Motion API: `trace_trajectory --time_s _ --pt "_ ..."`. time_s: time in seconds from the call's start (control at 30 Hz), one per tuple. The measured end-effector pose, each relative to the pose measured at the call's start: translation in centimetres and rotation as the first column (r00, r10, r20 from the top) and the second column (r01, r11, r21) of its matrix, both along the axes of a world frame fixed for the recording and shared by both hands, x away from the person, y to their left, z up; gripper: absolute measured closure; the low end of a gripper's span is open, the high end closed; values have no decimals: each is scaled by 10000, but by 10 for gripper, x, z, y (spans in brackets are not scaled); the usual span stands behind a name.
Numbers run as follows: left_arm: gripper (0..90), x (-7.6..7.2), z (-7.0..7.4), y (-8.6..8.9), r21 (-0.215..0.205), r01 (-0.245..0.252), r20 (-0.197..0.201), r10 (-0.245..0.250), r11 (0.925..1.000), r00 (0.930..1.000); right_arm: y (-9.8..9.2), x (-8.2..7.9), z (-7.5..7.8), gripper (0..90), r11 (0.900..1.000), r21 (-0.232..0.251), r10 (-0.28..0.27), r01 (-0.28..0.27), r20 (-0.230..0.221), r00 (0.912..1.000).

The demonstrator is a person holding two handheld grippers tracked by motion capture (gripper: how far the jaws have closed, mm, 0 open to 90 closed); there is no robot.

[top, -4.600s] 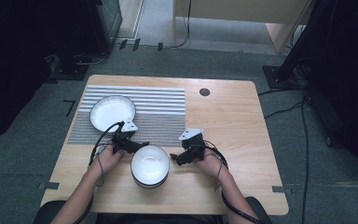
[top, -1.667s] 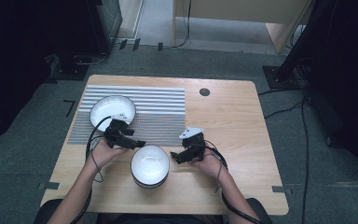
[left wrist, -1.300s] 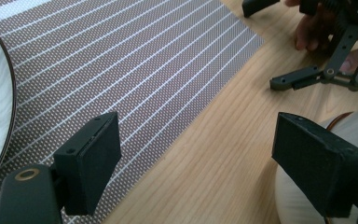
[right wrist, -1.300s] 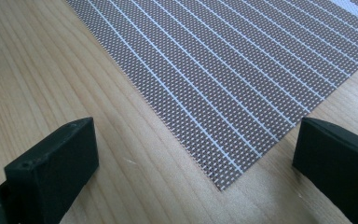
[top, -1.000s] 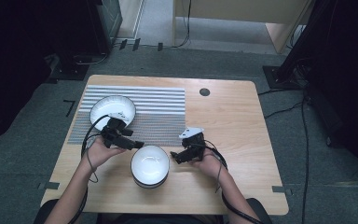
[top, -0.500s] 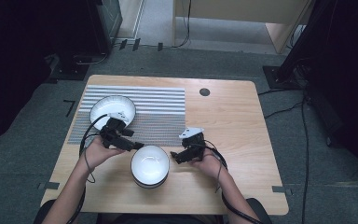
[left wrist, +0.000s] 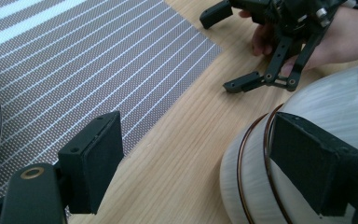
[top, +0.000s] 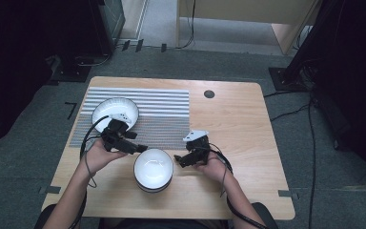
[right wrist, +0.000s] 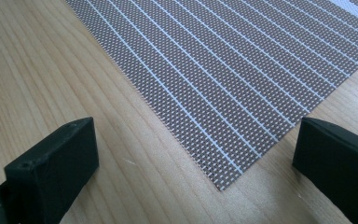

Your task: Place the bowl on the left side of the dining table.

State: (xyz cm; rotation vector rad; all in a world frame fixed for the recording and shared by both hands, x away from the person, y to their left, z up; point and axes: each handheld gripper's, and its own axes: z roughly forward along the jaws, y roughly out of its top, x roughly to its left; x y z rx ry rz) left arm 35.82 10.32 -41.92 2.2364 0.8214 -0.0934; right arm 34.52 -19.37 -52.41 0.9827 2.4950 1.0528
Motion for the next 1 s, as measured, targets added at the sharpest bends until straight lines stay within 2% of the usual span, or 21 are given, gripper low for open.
trace_trajectory --time_s 0.17,0.27,0.47,0.53,0.6,0.7,0.9,1.0 --pt "169 -2 6 2 -23 -158 96 159 9999 9998 0 0 0 0 10000 0 -4 4 4 10000" --pt "169 -2 8 4 -153 -236 8 236 9996 9997 0 0 0 0 10000 -1 -5 5 2 10000" --pt "170 -5 15 5 -142 -245 47 246 9996 9997 0 0 0 0 10000 -10 0 0 31 10000" --pt "170 -7 19 5 -191 -245 114 247 9995 9996 0 0 0 0 10000 -9 2 -2 31 10000" --pt "170 -8 22 5 -388 -156 -8 156 9991 9999 0 0 0 0 10000 -2 -5 5 6 10000" --pt "170 -11 26 3 -358 -110 158 115 9993 9998 0 0 0 0 10000 -2 -10 10 7 10000" --pt "170 -13 29 2 -326 -74 156 79 9994 9998 0 0 0 0 10000 -11 -11 11 13 10000" --pt "170 -14 30 1 -507 -159 177 168 9986 9997 0 0 0 0 10000 -10 -12 12 12 10000"
